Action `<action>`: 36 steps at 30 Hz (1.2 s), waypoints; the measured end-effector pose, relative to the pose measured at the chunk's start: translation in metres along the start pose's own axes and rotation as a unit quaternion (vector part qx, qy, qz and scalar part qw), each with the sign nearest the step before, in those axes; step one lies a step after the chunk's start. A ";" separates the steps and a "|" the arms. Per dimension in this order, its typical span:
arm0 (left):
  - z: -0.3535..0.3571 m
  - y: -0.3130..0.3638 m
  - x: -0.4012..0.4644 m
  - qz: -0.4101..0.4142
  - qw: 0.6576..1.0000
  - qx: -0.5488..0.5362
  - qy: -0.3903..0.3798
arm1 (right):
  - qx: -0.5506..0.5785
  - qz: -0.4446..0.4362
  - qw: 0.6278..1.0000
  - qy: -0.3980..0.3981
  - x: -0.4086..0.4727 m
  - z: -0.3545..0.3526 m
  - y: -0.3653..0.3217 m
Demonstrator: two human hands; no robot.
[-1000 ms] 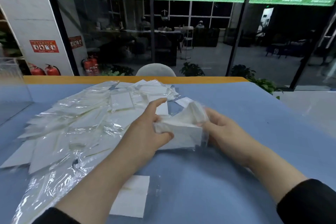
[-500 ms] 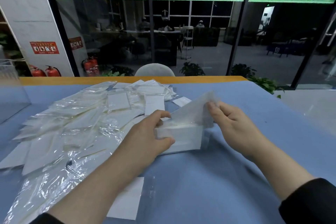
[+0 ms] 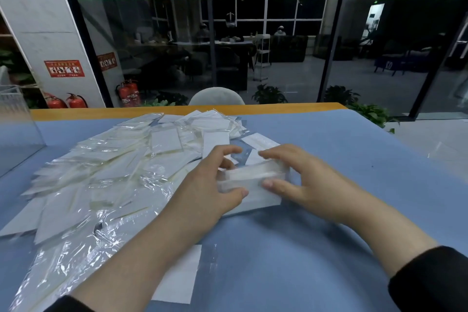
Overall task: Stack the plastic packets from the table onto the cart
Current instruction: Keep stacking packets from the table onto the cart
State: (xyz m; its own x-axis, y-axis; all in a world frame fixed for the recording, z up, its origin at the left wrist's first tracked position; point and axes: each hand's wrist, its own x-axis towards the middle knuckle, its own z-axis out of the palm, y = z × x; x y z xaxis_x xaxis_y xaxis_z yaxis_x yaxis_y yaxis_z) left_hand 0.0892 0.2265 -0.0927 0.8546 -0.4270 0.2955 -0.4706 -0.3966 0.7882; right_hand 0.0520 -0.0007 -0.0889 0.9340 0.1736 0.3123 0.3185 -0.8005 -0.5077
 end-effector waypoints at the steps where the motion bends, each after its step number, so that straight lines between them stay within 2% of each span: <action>1: 0.001 0.001 0.000 0.001 1.000 -0.007 0.001 | 0.003 0.010 1.000 -0.013 0.000 0.004 0.001; 5: 0.005 0.004 -0.003 0.018 1.000 0.012 -0.004 | 0.045 0.026 0.999 0.010 0.001 0.007 0.004; 8: 0.004 0.003 -0.003 0.023 0.998 0.051 -0.017 | 0.059 0.061 0.996 -0.009 0.002 0.010 0.011; 11: 0.001 0.000 -0.002 0.004 0.994 0.102 -0.043 | 0.057 0.066 0.995 -0.038 -0.002 0.008 0.009; 13: -0.003 -0.001 0.000 -0.021 0.995 0.097 -0.030 | 0.090 0.060 0.994 -0.033 -0.002 0.004 0.001; 16: -0.004 -0.002 0.002 -0.044 0.995 0.087 -0.018 | 0.178 0.103 0.975 0.087 0.004 -0.001 0.003; 18: -0.006 -0.002 0.002 -0.041 0.997 0.068 0.009 | 0.133 0.157 0.969 0.138 0.013 -0.001 0.015; 22: -0.018 -0.003 0.008 -0.054 0.989 0.013 0.140 | -0.006 0.262 0.964 0.052 0.042 -0.002 0.042; 24: -0.022 -0.003 0.009 -0.067 0.983 0.010 0.168 | -0.071 0.306 0.949 0.000 0.066 -0.005 0.045; 29: -0.022 -0.008 0.009 -0.065 0.984 0.057 0.155 | -0.173 0.357 0.913 -0.096 0.122 -0.007 0.046; 36: -0.022 -0.014 0.009 -0.066 0.983 0.057 0.161 | -0.129 0.388 0.900 -0.151 0.157 -0.004 0.043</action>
State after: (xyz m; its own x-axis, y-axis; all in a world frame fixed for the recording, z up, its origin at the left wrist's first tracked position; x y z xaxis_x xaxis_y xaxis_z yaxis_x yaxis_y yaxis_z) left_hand 0.1082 0.2462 -0.0894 0.9267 -0.0926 0.3642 -0.3558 -0.5279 0.7712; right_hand 0.2113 -0.0102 -0.0589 0.8730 -0.3782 -0.3080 -0.4603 -0.8477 -0.2636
